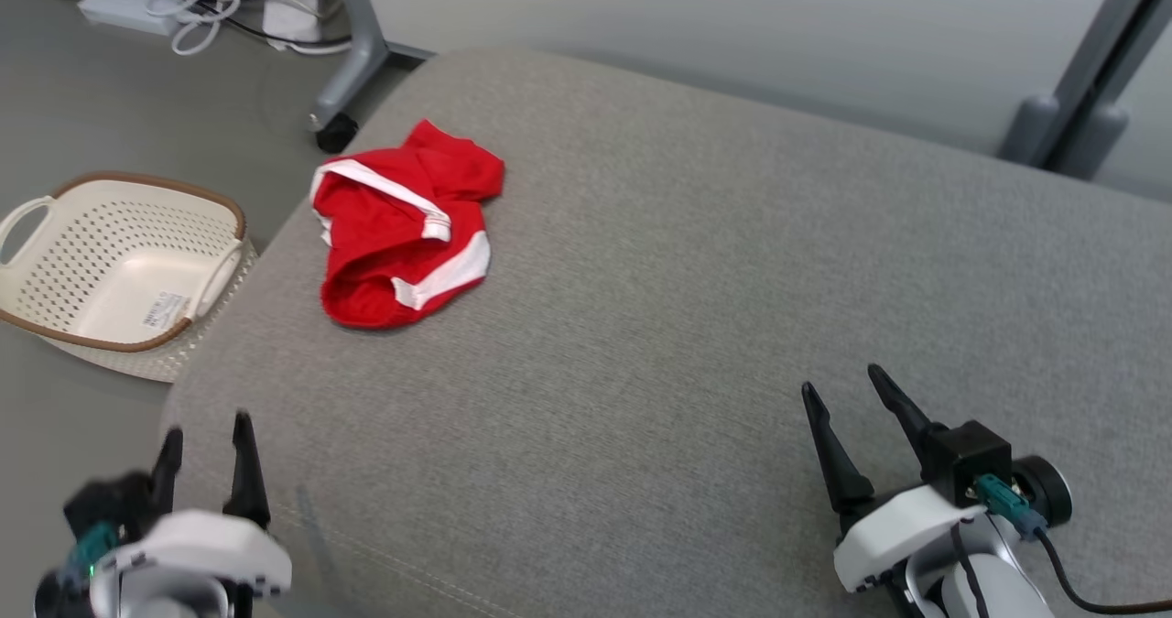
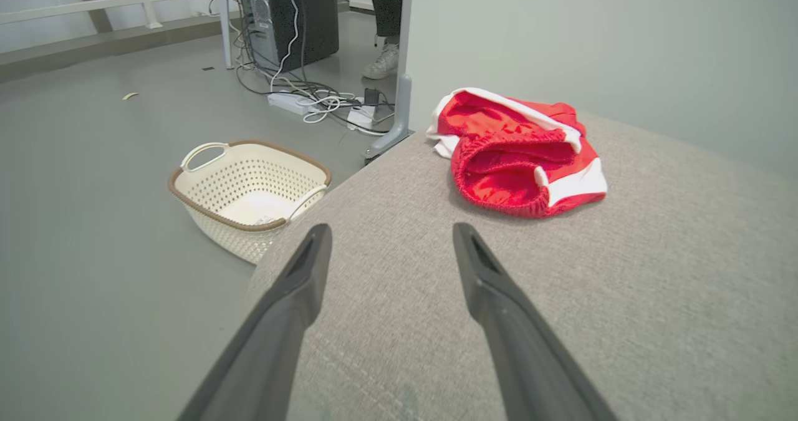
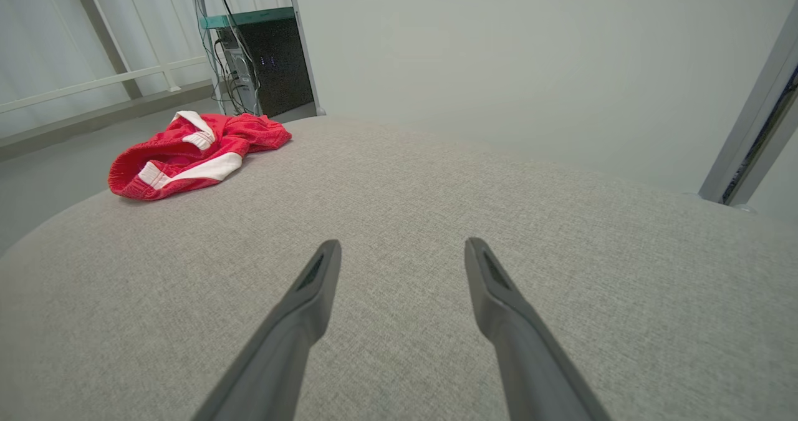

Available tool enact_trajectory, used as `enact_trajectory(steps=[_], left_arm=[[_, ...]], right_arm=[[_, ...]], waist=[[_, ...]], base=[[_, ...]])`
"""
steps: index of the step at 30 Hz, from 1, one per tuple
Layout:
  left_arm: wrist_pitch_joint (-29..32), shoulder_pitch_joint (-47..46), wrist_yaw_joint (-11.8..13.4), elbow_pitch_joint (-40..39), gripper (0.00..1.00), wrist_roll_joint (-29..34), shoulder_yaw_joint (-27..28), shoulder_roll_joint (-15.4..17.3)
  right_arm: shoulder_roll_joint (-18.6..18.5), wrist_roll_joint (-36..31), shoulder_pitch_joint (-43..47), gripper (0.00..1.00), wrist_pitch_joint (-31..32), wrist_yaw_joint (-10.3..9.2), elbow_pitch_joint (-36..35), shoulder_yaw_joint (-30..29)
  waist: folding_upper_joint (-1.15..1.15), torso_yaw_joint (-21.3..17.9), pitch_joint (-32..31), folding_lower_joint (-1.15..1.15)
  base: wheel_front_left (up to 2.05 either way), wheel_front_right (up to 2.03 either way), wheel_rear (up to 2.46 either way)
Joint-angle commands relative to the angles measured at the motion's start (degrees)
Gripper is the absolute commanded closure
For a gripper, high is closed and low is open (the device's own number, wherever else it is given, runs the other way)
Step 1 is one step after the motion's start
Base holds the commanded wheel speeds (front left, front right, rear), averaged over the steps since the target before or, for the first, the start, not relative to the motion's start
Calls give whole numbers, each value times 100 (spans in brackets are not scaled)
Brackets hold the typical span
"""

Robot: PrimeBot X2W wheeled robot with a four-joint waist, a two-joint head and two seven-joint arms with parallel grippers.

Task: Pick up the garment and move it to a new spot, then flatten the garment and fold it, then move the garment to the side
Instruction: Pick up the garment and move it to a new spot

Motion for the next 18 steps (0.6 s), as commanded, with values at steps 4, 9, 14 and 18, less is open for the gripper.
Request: enact_trajectory(steps=[4,9,14,18], left_arm=[[1,-875,-105,487,0,66,-70,203],[1,-1785,-186,1086,0,107,-153,494],[1,-2578,-217,1857,0,230,-337,834],[34,-3097,-244,2514,0,174,-433,1085]], right_arm=[[-46,-211,-211,0,-25,-2,-179,-7],[-45,-445,-375,0,-25,-2,-354,-32],[-44,-585,-543,0,-25,-2,-478,-93],[-43,-635,-644,0,-25,-2,-555,-151]], waist=[[0,-411,575,0],[0,-710,952,0],[0,-1022,1287,0],[0,-1259,1523,0]], base=[[0,0,0],[0,0,0],[0,0,0],[0,0,0]])
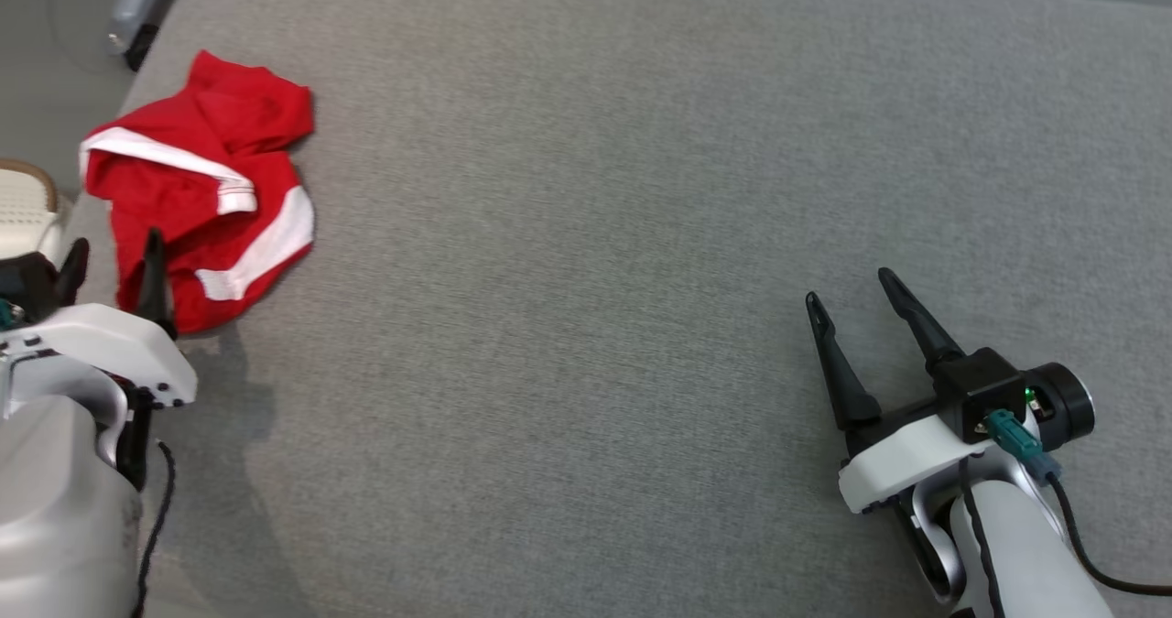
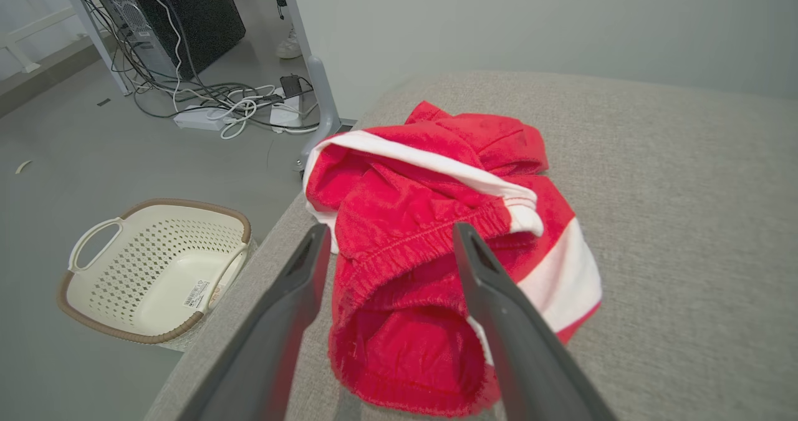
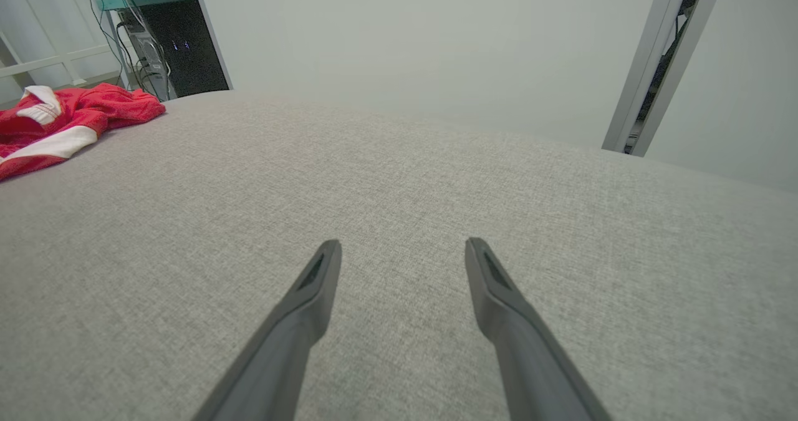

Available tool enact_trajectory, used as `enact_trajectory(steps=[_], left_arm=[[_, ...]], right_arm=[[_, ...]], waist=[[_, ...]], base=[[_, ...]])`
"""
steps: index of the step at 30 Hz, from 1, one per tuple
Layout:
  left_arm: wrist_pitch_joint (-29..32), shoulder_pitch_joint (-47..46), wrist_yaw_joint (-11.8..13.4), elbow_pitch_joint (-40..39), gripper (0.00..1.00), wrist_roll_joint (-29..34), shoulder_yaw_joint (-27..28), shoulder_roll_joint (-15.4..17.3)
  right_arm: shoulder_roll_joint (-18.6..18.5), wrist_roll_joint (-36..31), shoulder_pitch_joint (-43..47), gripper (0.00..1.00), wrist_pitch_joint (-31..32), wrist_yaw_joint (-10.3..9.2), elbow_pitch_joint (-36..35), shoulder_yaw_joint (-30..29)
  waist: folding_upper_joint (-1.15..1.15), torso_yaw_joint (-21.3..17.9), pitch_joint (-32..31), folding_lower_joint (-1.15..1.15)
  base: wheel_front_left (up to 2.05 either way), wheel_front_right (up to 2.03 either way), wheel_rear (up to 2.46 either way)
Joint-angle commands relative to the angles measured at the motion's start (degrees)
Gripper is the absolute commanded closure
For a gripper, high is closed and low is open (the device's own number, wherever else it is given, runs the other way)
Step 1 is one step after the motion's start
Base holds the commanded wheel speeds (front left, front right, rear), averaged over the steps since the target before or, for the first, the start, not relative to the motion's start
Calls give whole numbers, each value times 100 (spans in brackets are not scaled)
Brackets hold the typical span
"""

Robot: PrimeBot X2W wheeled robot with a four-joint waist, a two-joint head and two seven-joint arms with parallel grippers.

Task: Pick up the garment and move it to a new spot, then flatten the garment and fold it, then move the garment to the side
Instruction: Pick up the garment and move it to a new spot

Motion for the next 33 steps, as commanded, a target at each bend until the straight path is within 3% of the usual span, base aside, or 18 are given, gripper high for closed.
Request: enact_trajectory(steps=[1,8,13,14,15,25,33], left_arm=[[19,-176,-40,147,0,2,-30,123],[313,-642,28,969,0,47,-133,498],[457,-748,193,1224,0,-59,-68,556],[438,-754,207,1247,43,-72,-64,562],[388,-754,229,1260,100,-87,-58,567],[30,-794,154,1065,100,-60,-203,504],[-56,-800,16,-293,100,-110,-414,229]], right_arm=[[-43,-20,-71,0,-24,-2,-45,-27],[-52,-96,-125,0,-11,-2,-46,-145],[-62,-105,-136,0,-10,-3,-42,-205],[-62,-96,-131,0,-9,-3,-44,-207],[-62,-88,-131,0,-9,-3,-43,-208],[-45,218,-46,0,-12,-2,-56,-153],[-45,594,140,0,-13,-2,34,-156]], waist=[[0,-263,245,0],[0,-596,529,0],[0,-725,636,0],[0,-738,640,0],[0,-749,636,0],[0,-791,230,0],[0,-925,-332,0]], base=[[0,0,0],[0,0,0],[0,0,0],[0,0,0],[0,0,0],[0,0,0],[0,0,0]])
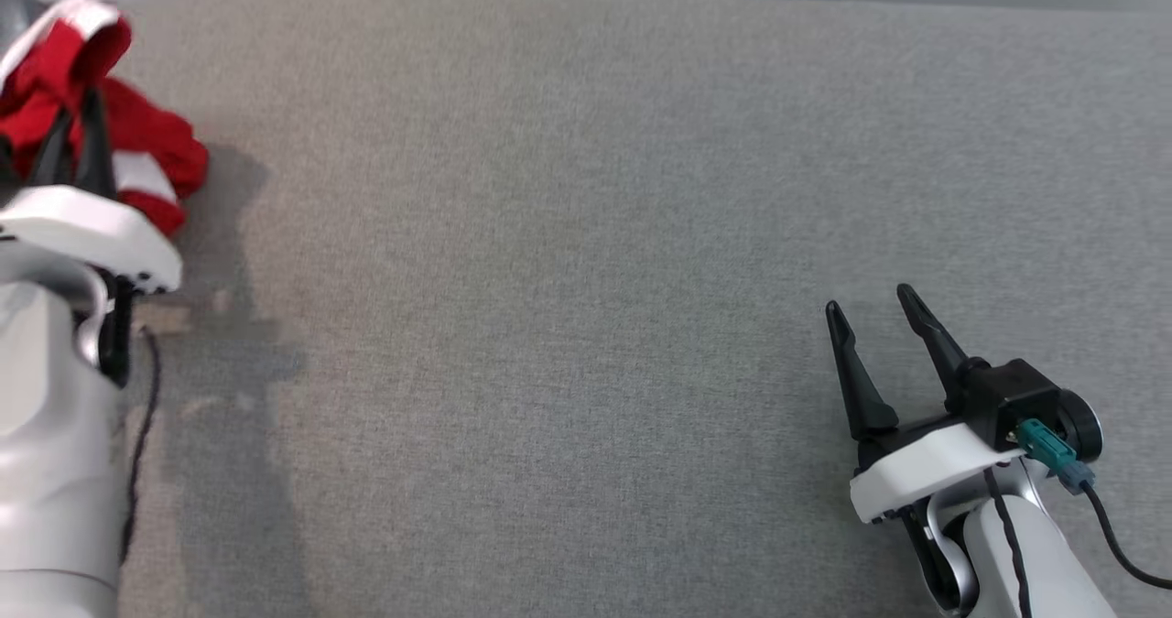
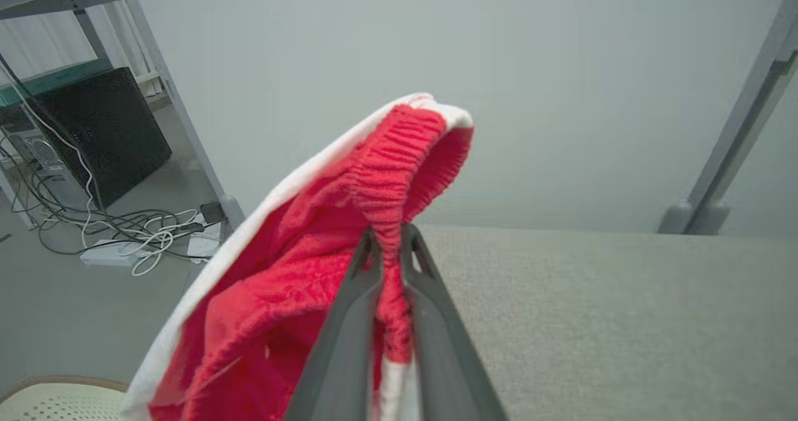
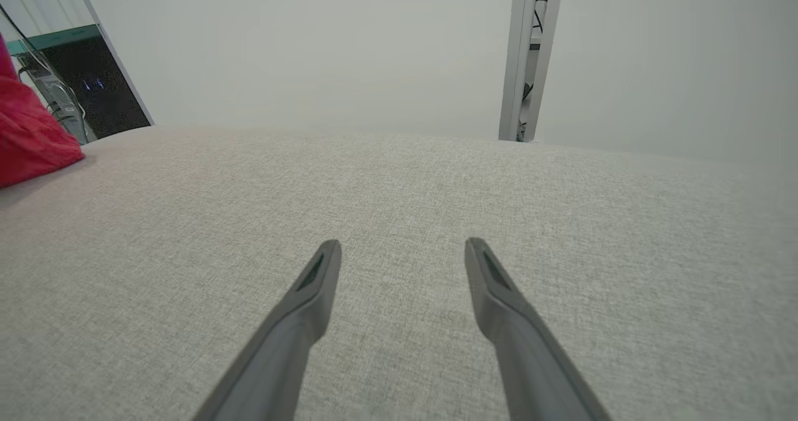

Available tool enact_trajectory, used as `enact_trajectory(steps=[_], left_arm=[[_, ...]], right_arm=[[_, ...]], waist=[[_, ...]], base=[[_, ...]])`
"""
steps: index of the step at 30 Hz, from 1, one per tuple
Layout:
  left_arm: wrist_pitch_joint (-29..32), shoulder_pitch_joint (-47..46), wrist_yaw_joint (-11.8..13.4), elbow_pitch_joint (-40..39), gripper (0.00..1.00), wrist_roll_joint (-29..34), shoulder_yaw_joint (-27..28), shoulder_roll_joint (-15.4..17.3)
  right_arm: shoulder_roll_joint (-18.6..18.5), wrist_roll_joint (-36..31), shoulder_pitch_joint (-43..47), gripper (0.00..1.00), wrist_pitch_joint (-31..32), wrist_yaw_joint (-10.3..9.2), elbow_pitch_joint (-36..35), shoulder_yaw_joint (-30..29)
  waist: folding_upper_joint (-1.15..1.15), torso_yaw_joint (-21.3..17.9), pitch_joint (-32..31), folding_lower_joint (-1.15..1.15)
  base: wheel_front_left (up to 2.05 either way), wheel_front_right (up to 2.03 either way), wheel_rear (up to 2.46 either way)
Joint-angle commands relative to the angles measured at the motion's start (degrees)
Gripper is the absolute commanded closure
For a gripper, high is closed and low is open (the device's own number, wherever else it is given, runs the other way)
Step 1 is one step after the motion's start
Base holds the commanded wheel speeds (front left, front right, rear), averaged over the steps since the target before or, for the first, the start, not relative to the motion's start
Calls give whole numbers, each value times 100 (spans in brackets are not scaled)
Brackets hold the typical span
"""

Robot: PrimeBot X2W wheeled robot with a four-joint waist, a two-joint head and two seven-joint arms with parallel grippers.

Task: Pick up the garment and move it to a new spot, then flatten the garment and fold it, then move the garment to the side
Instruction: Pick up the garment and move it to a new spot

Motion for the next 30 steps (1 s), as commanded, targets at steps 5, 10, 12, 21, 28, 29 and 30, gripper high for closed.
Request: enact_trajectory(steps=[5,10,12,21,28,29,30], left_arm=[[-31,441,-64,-1043,100,-226,-361,-595],[-32,913,-59,-1680,100,-428,-1044,-1055],[-32,1109,-60,-1891,100,-632,-1315,-1187],[-33,1909,100,-2882,100,-1997,-3229,-1258],[-33,1909,376,-3126,100,-2508,-4438,-1258],[-33,1900,381,-3161,100,-2548,-4503,-1262],[-33,1937,392,-3146,27,-2606,-4544,-1255]], right_arm=[[-45,246,155,0,3,-2,72,-18],[-45,342,214,0,2,-2,91,-62],[-44,361,221,0,2,-2,92,-65],[-40,392,156,0,2,-2,130,-81],[-42,398,123,0,2,-2,155,-60],[-43,397,124,0,2,-2,159,-69],[-43,394,129,0,2,-2,165,-82]], waist=[[0,-276,-409,0],[0,-507,-558,0],[0,-601,-592,0],[0,-869,-594,0],[0,-960,-586,0],[0,-960,-587,0],[0,-956,-592,0]], base=[[0,0,0],[0,0,0],[0,0,0],[0,0,0],[0,0,0],[0,0,0],[0,0,0]])
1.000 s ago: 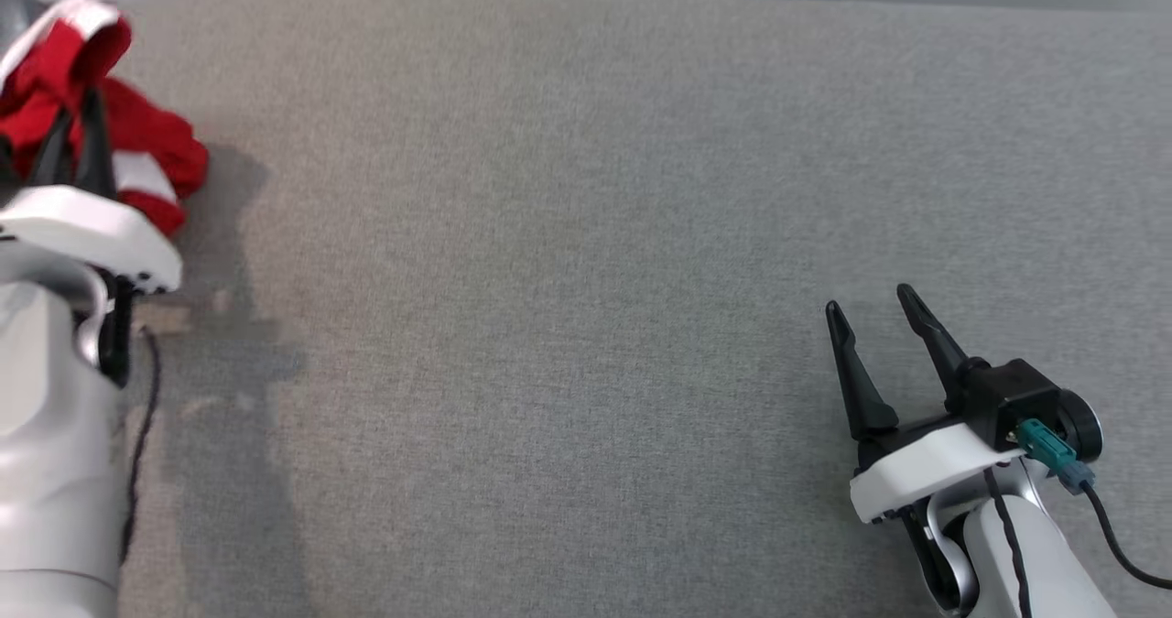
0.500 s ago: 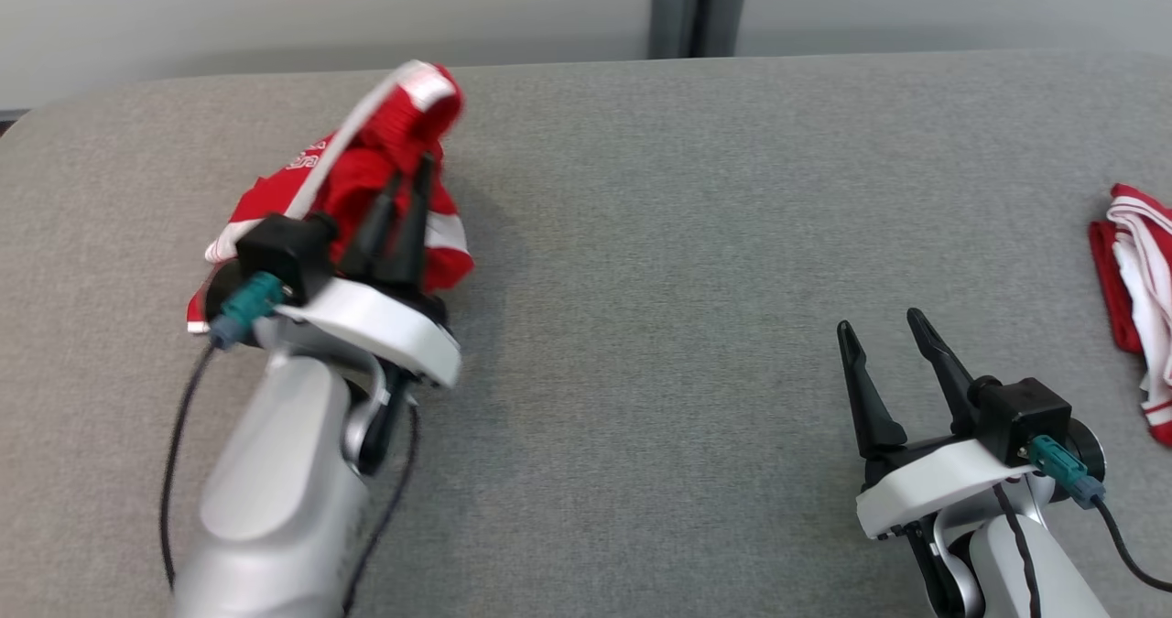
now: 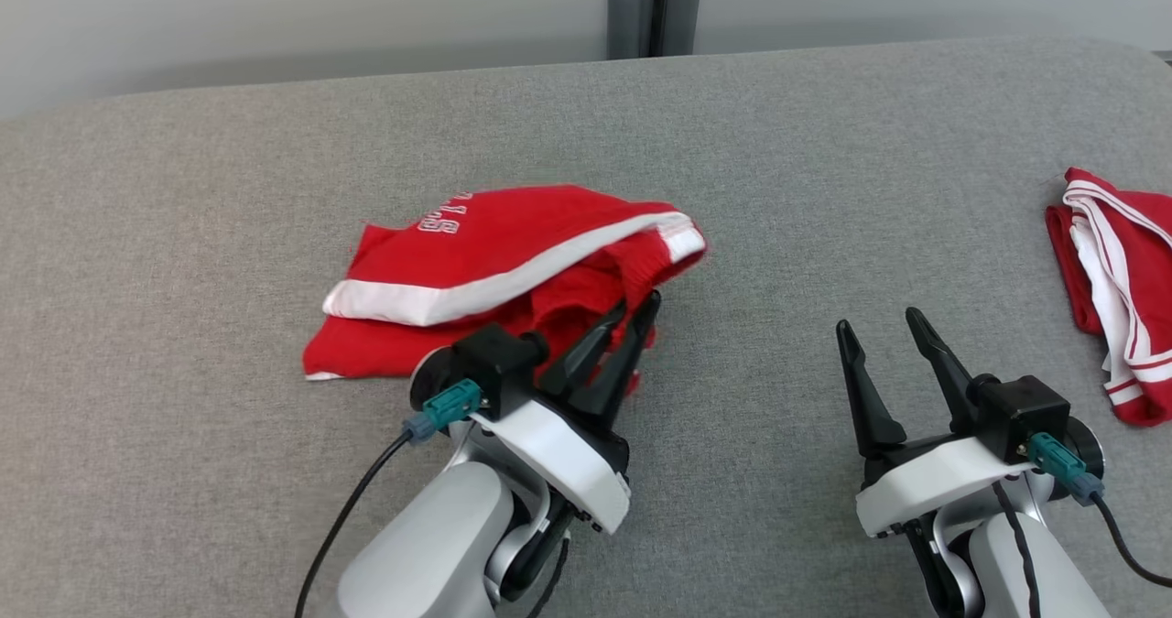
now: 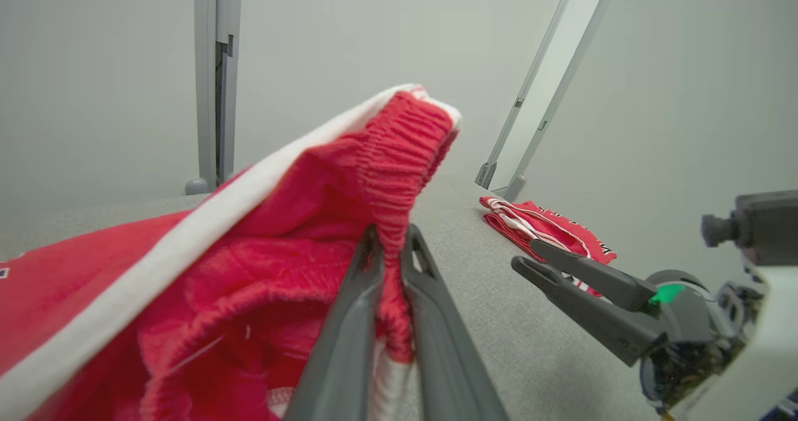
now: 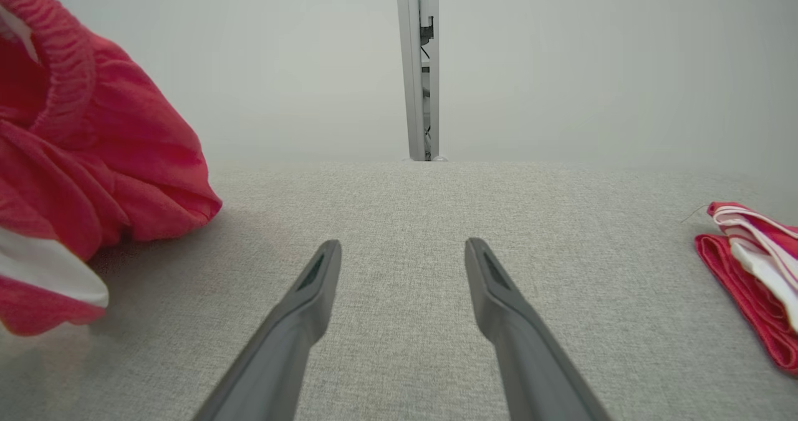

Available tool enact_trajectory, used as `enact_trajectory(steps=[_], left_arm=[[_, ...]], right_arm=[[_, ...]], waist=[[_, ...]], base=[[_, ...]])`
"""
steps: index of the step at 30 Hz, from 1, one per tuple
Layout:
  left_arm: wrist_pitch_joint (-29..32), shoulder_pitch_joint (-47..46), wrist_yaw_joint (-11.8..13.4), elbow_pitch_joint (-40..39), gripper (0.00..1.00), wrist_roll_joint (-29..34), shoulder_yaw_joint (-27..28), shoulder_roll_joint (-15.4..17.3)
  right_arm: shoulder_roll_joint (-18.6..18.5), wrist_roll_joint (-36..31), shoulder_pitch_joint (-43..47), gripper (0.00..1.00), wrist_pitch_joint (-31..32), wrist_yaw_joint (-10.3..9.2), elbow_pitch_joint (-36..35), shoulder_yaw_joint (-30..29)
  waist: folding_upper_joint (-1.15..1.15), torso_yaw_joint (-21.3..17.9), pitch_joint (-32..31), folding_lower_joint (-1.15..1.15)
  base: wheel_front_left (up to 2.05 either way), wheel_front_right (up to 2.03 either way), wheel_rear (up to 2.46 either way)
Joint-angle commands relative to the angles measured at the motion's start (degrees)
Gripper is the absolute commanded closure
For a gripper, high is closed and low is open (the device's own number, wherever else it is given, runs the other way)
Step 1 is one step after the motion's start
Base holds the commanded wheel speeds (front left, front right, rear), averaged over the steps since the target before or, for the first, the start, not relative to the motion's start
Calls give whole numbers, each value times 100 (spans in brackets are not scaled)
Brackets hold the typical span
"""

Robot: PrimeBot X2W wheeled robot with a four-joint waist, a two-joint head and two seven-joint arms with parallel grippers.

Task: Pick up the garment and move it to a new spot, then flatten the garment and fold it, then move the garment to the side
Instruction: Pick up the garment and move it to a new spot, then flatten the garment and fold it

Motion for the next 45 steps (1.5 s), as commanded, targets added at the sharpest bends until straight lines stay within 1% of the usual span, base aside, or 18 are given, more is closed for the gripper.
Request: enact_trajectory(steps=[1,3,6,10,14,19,21,24,28,31,35,39,45], left_arm=[[-25,45,63,115,0,-58,-86,31],[-26,127,133,424,0,-134,-171,37],[-26,115,151,654,0,-113,-183,26],[-26,350,246,1091,0,19,58,28],[-27,668,447,1148,0,361,705,59],[-26,1229,745,728,0,986,1742,252],[-26,1502,823,545,0,1179,2144,300],[-26,1905,869,324,0,1466,2705,371],[-25,2427,806,-76,0,1882,3315,436],[-26,2813,756,-327,0,2103,3736,407],[-26,3212,656,-441,0,2310,4187,310],[-26,3359,529,-431,0,2451,4497,211],[-26,3265,320,-366,0,2636,4604,91]], right_arm=[[-37,35,-15,0,2,-2,16,-38],[-37,39,19,0,2,-2,36,-57],[-37,50,46,0,2,-2,50,-75],[-37,80,97,0,2,-2,70,-97],[-38,124,201,0,2,-2,62,-83],[-37,159,367,0,3,-2,79,-59],[-37,174,467,0,2,-2,89,-27],[-37,198,617,0,2,-2,120,47],[-39,226,765,0,2,-2,133,161],[-37,228,866,0,3,-2,131,258],[-37,175,1029,0,3,-2,153,329],[-37,161,1114,0,2,-2,192,366],[-35,311,1048,0,2,-2,281,530]], waist=[[0,9,-18,0],[0,27,-61,0],[0,56,-109,0],[0,136,-254,0],[0,208,-437,0],[0,255,-709,0],[0,259,-830,0],[0,243,-1012,0],[0,157,-1133,0],[0,94,-1213,0],[0,56,-1287,0],[0,60,-1317,0],[0,163,-1273,0]], base=[[0,0,0],[0,0,0],[0,0,0],[0,0,0],[0,0,0],[0,0,0],[0,0,0],[0,0,0],[0,0,0],[0,0,0],[0,0,0],[0,0,0],[0,0,0]])
